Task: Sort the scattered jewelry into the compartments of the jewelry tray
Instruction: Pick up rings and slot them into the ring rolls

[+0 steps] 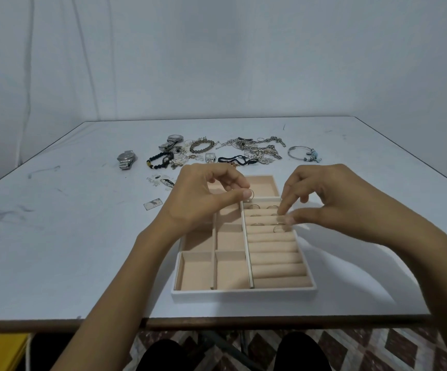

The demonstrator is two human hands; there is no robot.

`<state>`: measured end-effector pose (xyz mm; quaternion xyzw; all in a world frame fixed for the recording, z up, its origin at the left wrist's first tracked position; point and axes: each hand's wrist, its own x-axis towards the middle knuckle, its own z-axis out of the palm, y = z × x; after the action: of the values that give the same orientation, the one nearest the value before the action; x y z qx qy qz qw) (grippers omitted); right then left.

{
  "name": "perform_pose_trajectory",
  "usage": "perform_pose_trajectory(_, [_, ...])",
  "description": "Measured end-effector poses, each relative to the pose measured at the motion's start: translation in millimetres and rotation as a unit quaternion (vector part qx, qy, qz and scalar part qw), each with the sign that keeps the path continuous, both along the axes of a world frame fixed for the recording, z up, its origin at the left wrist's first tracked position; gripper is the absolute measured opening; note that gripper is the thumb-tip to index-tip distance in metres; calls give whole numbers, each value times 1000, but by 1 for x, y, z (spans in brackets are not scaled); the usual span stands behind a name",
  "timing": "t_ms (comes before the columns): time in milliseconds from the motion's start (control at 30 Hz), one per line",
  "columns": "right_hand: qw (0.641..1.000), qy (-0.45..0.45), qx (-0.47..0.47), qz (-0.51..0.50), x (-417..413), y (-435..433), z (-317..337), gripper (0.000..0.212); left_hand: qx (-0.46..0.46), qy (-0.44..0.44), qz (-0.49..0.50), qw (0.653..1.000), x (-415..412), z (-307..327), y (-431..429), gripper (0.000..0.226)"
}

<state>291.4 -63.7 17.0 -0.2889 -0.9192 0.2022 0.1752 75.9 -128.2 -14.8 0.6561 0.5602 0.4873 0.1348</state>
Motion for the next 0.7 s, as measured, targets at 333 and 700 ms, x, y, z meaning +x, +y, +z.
perform_pose_trajectory(333, [1000,-12,-8,-10,-10,2,-14,8,-4,4,-3,1000,-2,-2,1,9])
perform_pose_trajectory(700, [986,136,-28,-90,11,11,-38,11,-47,-16,-42,998,-1,-4,-1,9])
